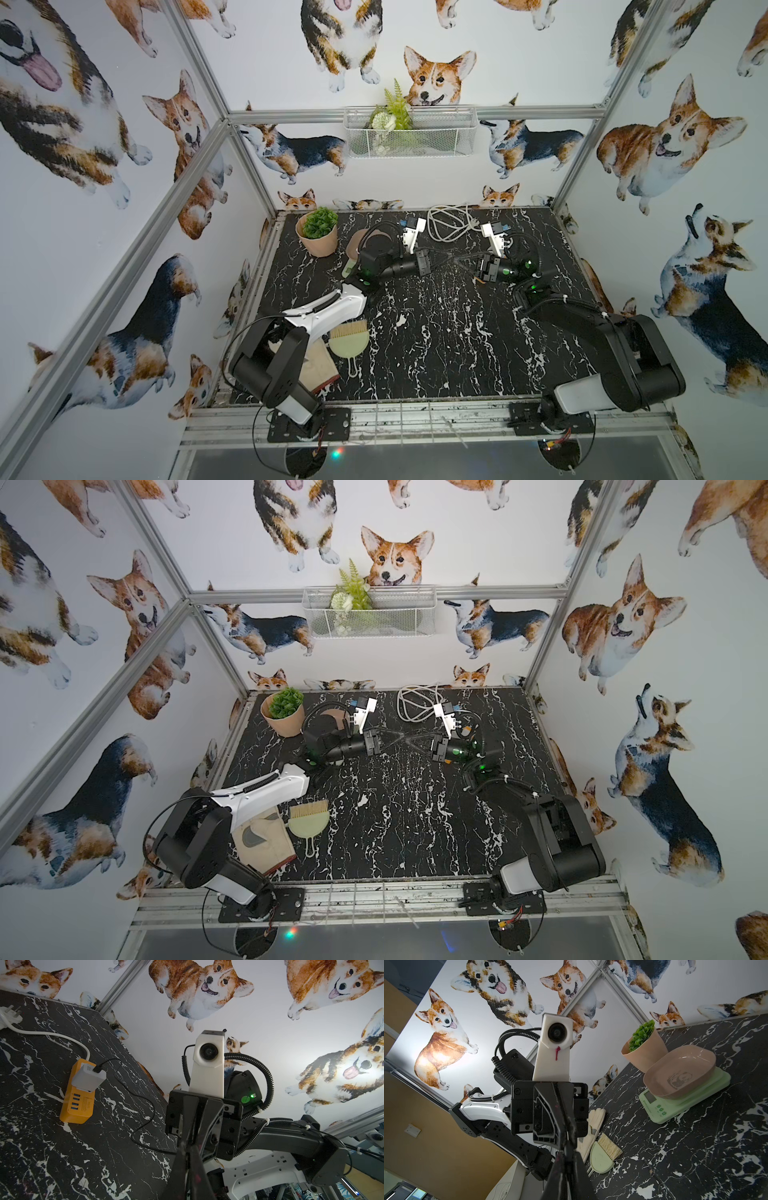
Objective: Charge the electronic scale
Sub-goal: Pick up the charging cable from the center of the board.
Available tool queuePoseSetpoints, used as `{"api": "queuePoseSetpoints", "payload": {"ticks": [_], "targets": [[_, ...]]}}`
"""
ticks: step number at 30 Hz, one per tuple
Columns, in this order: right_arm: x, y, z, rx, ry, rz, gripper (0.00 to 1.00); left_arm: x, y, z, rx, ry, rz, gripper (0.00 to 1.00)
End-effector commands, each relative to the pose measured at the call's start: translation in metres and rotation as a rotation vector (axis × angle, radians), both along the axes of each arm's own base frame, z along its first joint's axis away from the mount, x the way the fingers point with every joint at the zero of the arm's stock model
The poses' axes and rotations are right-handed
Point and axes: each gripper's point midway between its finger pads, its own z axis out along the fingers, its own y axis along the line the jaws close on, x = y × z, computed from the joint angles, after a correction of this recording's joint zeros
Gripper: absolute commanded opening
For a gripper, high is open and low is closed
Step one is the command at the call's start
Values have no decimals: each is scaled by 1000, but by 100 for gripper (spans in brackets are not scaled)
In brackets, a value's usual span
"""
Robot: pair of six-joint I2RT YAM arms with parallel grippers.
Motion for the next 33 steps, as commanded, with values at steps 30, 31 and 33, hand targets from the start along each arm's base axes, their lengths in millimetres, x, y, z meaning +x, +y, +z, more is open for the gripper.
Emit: {"api": "queuePoseSetpoints", "payload": {"ticks": [30,31,33], "targets": [[-9,-8,21,26,-76,-16,14,-4,-1,4,-22,-10,-9,0],[-9,-8,22,28,-77,-15,14,-4,-1,4,-21,-9,-9,0],[-9,-8,22,30,-78,-15,12,-5,-2,4,-20,-10,-12,0]]}}
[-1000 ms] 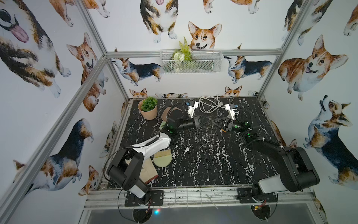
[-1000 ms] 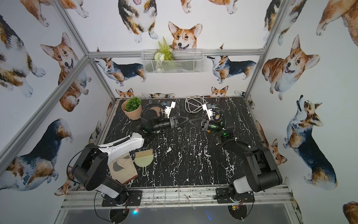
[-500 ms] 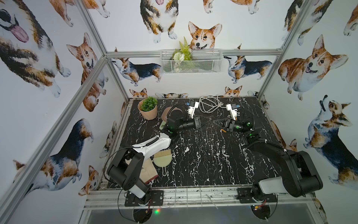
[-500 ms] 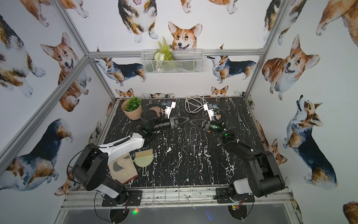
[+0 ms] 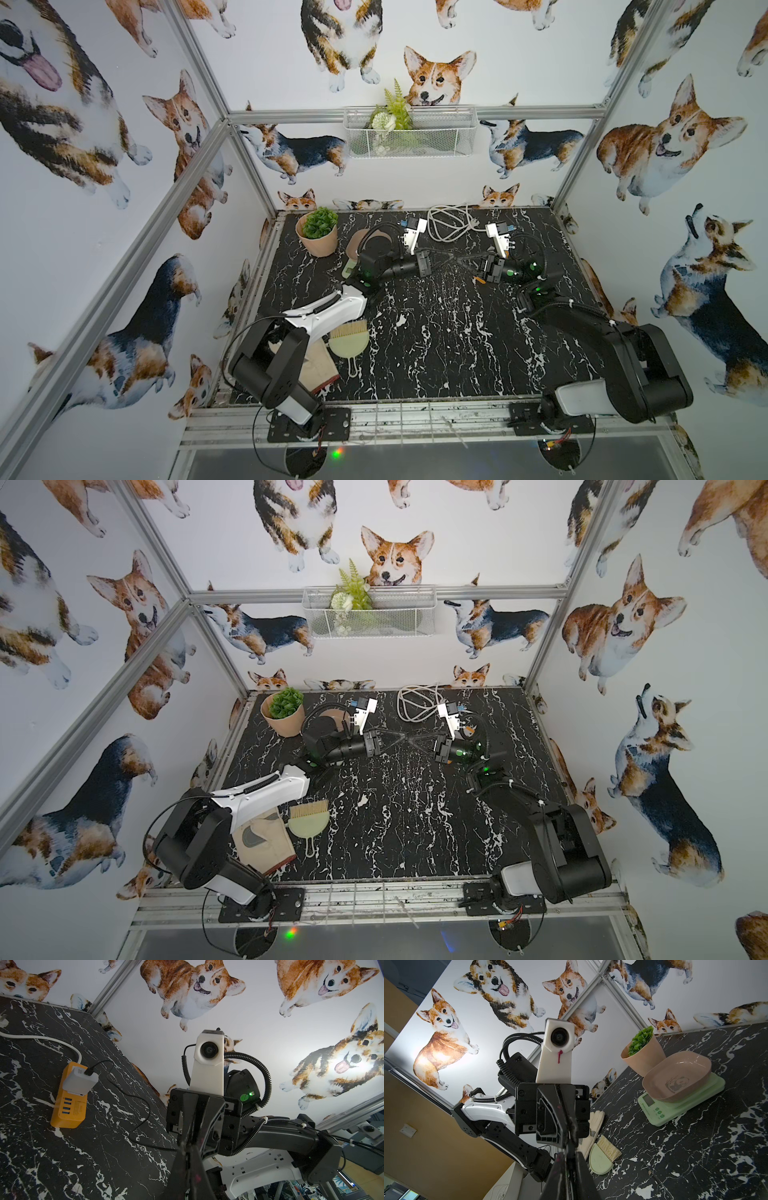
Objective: Charge the electronic scale
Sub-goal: Pick up the charging cable from the center of the board, then pick up the electronic scale at the center of the board.
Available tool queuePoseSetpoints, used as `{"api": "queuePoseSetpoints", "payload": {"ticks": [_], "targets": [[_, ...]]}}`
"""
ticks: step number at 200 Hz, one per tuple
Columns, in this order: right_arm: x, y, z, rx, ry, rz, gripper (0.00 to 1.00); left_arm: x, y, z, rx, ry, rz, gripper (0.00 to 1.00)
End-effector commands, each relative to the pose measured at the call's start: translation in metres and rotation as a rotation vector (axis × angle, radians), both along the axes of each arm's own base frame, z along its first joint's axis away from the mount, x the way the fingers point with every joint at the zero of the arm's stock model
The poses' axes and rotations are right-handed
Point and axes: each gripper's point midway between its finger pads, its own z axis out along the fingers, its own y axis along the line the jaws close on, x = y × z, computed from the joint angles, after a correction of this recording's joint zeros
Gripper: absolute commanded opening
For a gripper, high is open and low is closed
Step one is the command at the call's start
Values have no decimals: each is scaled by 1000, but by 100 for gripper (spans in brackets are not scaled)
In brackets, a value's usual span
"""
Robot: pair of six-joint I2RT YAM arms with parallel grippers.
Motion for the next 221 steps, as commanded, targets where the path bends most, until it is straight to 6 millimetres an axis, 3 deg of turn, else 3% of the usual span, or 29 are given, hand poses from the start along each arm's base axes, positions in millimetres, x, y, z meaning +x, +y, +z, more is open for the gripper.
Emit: {"api": "queuePoseSetpoints", "payload": {"ticks": [1,28,47,65,87,107,132,160,190,221], "targets": [[-3,-1,15,29,-58,7,11,1,0,1,-5,8,6,0],[-3,0,13,26,-52,7,4,-1,-1,0,-2,9,-6,2],[-3,-1,8,13,-33,8,0,0,3,0,27,-1,0,26],[-3,-5,2,0,-14,5,0,11,20,-9,121,6,77,46],[-6,-9,-4,-17,0,9,0,34,57,-24,274,28,198,58],[-7,-9,-17,-71,39,17,0,64,111,-46,467,78,365,64],[-11,-10,-39,-162,113,17,0,97,189,-84,756,158,581,67],[-17,-17,-52,-250,145,-29,0,121,250,-118,943,261,717,67],[-19,-24,-66,-335,190,-87,0,145,284,-153,1109,346,772,67],[-22,-26,-74,-364,214,-95,0,167,299,-174,1222,385,774,65]]}}
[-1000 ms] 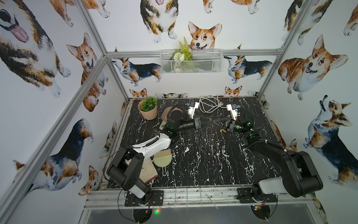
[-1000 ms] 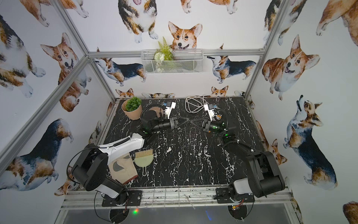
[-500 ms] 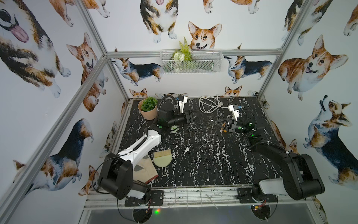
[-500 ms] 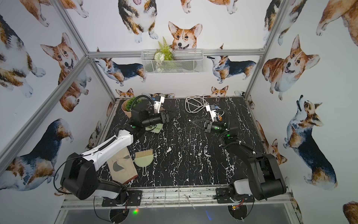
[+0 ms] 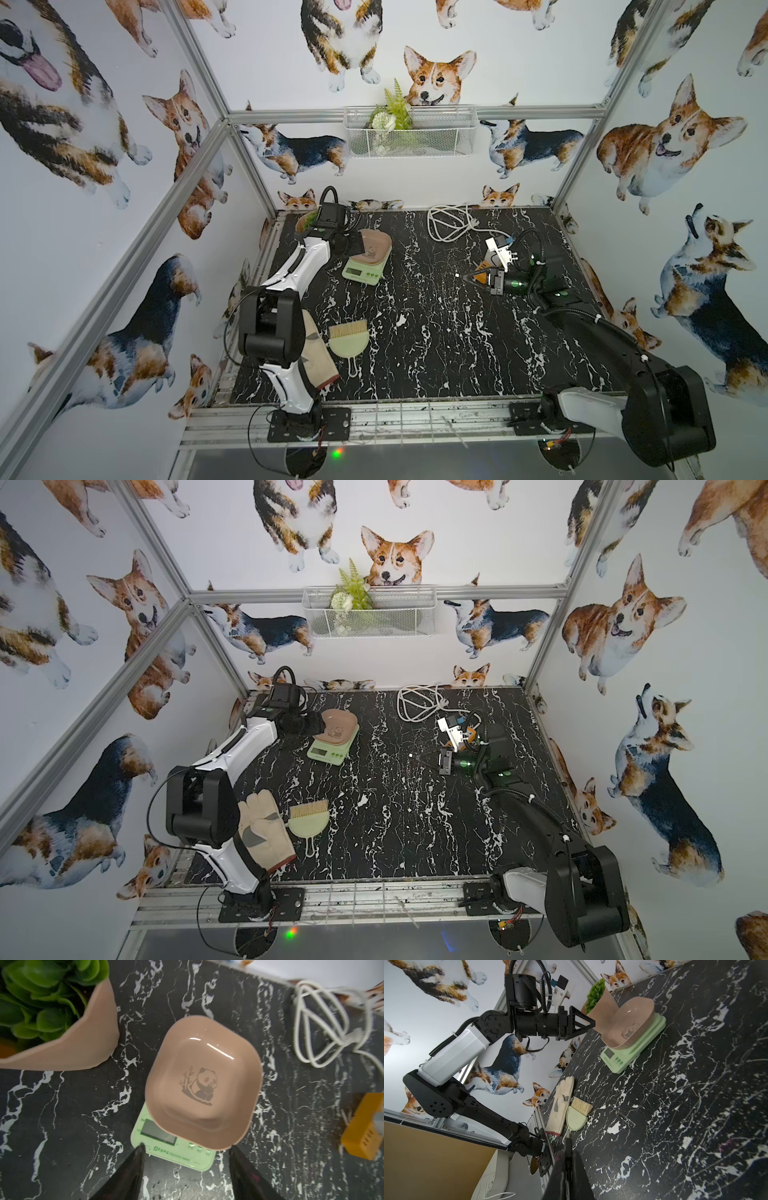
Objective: Charge the electronic scale
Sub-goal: Pick up the electronic scale at the center of the board.
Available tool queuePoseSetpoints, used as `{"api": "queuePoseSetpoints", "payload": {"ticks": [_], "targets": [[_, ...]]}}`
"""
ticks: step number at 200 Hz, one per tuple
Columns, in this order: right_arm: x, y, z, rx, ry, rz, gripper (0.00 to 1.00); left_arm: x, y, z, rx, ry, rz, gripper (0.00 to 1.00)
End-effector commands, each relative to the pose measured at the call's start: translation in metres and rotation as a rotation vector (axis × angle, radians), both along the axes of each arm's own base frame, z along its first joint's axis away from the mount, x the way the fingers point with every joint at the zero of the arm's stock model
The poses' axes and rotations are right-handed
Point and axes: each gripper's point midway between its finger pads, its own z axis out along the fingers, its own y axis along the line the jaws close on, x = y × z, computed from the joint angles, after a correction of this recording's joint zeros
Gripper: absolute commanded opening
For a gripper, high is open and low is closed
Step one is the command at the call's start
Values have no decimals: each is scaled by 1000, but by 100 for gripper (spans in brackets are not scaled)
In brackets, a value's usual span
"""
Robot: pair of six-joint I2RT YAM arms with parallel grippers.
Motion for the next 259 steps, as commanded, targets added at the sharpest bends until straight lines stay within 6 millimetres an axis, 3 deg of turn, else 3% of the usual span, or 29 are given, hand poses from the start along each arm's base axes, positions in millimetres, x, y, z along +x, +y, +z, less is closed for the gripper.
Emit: {"api": "queuePoseSetpoints", "payload": {"ticks": [1,34,87,150,197,230,259], "targets": [[-5,-3,-17,-65,35,-11,0,0,26,-18,149,86,21,65],[-6,-2,-20,-74,44,2,0,22,31,-36,186,131,9,62],[-10,5,-22,-67,63,54,0,41,19,-51,134,158,-24,54],[-13,6,-25,-74,69,70,0,58,11,-67,129,185,-75,35],[-12,5,-24,-81,63,71,0,59,6,-69,112,190,-93,6],[-10,7,-26,-71,69,69,0,49,-8,-63,79,174,-119,0],[-5,8,-29,-38,79,51,0,32,-36,-52,-65,139,-161,0]]}}
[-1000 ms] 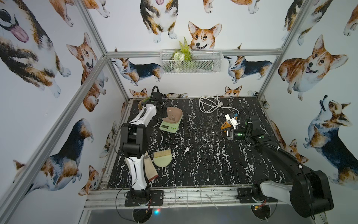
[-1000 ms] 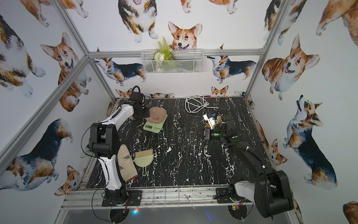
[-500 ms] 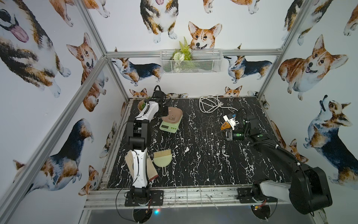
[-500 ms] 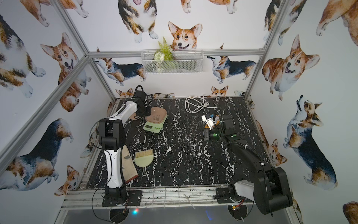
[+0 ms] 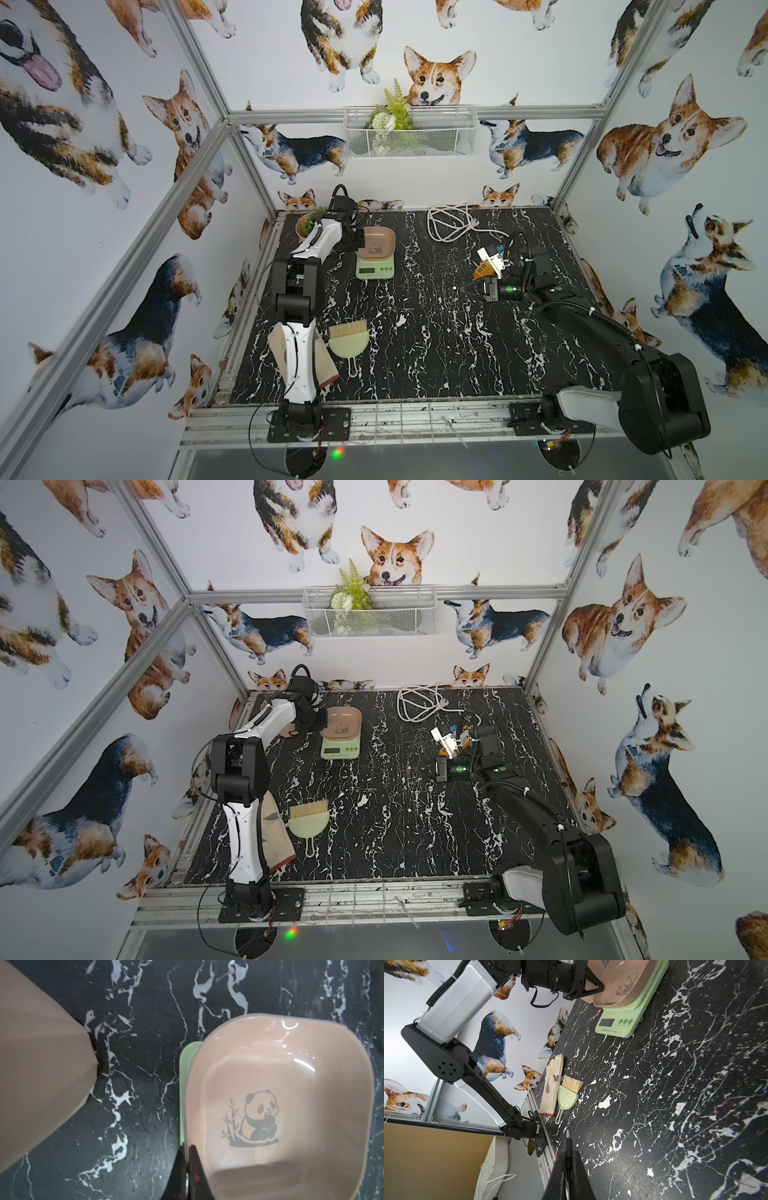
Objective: Charge the electronic scale
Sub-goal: Pick up the electronic scale at the center of the board.
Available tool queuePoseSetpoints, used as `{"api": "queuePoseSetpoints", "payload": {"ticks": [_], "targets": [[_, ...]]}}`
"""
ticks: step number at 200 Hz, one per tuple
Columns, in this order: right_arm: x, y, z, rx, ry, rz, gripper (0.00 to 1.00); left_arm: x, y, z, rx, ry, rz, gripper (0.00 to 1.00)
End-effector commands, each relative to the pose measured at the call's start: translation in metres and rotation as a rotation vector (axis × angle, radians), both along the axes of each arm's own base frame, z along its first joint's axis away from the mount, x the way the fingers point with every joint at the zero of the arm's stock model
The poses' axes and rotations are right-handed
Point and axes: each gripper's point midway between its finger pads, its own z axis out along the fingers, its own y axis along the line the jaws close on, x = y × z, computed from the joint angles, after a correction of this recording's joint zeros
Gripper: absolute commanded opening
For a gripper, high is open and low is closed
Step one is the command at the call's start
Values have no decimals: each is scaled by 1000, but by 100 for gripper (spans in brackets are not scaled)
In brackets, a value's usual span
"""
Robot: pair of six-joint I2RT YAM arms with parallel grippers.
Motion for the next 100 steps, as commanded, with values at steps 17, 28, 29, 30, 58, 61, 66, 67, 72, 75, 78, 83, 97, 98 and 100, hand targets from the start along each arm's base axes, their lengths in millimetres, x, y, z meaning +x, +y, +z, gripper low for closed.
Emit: {"api": "queuePoseSetpoints", "payload": {"ticks": [17,28,29,30,58,61,66,67,72,75,78,83,97,98,100], "targets": [[7,3,4,57,-14,-16,0,-29,-38,22,-204,-18,-59,0],[7,4,4,66,-16,-14,0,-38,-49,32,-278,-29,-77,0],[7,4,3,66,-14,-14,0,-39,-49,33,-284,-30,-77,0],[7,4,3,66,-14,-16,0,-40,-50,33,-292,-31,-78,0],[9,4,0,90,-19,-27,0,-62,-77,50,-441,-24,-102,0],[10,4,-1,92,-19,-30,0,-64,-79,51,-448,-23,-106,0],[11,4,-2,94,-17,-35,0,-68,-84,54,-460,-25,-116,0],[10,4,-3,94,-16,-35,0,-69,-85,55,-462,-25,-117,0],[11,4,-5,94,-14,-42,0,-73,-89,57,-481,-26,-122,0],[11,4,-6,95,-12,-44,0,-74,-90,58,-492,-29,-124,0],[12,4,-6,96,-13,-48,0,-77,-92,60,-505,-29,-125,0],[12,4,-8,98,-9,-51,0,-80,-94,62,-526,-29,-123,0],[13,4,-9,110,-1,-54,0,-88,-99,69,-587,-36,-119,0],[13,4,-8,111,-4,-54,0,-88,-99,69,-590,-37,-119,0],[14,4,-8,113,-4,-55,0,-89,-99,71,-598,-42,-120,0]]}}
